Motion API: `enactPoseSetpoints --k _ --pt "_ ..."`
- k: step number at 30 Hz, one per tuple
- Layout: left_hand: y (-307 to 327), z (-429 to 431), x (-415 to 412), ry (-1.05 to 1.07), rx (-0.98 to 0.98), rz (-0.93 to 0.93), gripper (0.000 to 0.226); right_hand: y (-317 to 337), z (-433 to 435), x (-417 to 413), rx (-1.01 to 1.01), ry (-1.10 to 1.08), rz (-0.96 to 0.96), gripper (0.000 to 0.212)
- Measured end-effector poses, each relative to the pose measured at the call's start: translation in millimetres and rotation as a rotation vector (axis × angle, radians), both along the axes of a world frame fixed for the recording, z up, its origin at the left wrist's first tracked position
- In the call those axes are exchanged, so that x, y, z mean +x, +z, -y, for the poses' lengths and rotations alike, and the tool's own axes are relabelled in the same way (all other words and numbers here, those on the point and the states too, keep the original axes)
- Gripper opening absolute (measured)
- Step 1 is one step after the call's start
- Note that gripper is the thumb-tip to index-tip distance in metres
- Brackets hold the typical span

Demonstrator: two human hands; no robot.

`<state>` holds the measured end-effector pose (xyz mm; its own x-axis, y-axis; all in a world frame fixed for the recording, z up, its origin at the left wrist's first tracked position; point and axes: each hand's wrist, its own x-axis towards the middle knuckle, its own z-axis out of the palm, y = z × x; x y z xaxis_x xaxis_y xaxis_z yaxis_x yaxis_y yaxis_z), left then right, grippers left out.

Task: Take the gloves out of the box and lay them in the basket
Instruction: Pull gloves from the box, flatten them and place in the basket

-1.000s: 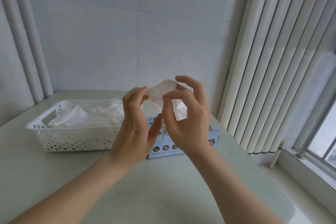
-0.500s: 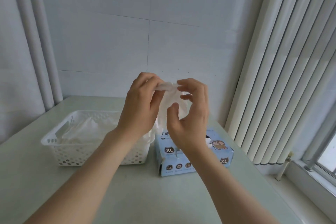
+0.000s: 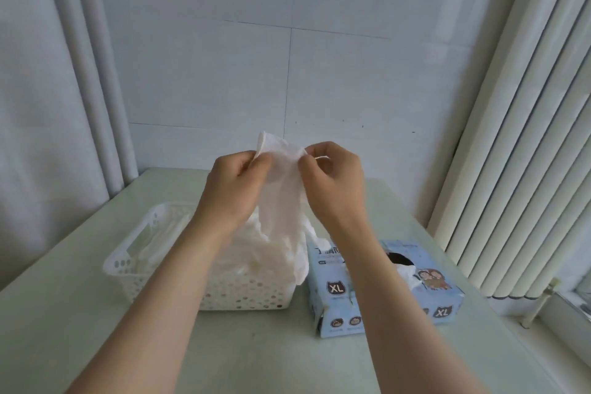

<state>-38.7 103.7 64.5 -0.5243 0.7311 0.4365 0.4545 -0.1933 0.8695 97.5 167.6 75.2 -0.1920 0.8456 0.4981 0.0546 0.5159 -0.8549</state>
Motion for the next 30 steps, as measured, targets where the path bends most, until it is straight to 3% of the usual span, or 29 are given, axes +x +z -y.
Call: enactPoseSetpoints --k 8,13,15,20,24,25,27,30 --pt "2 9 -9 -0.054 0.065 0.03 0.041 -1 -2 -6 -0.218 0.247 0.059 0.016" --pt "1 8 -12 -0.092 0.058 0.08 0.042 3 -8 16 -0.339 0.45 0.324 0.042" --pt "-1 6 -15 -0.124 0.062 0.169 0.043 -2 -18 20 -0.403 0.526 0.251 0.046" --pt "-7 6 -15 -0.213 0.01 0.374 0.03 -13 -38 27 -0.589 0.645 -0.08 0.007" --pt "-5 8 -15 -0.248 -0.043 0.432 0.028 -21 -41 22 -0.726 0.792 -0.142 0.047" --pt "-4 9 -16 -0.256 -0.047 0.451 0.027 -21 -40 21 -0.738 0.846 -0.14 0.047" --pt "-4 8 -20 -0.271 -0.069 0.462 0.028 -20 -37 19 -0.713 0.852 -0.103 0.026" --pt "-9 11 -32 -0.2 -0.175 0.388 0.029 -28 -36 8 -0.581 0.572 0.025 0.007"
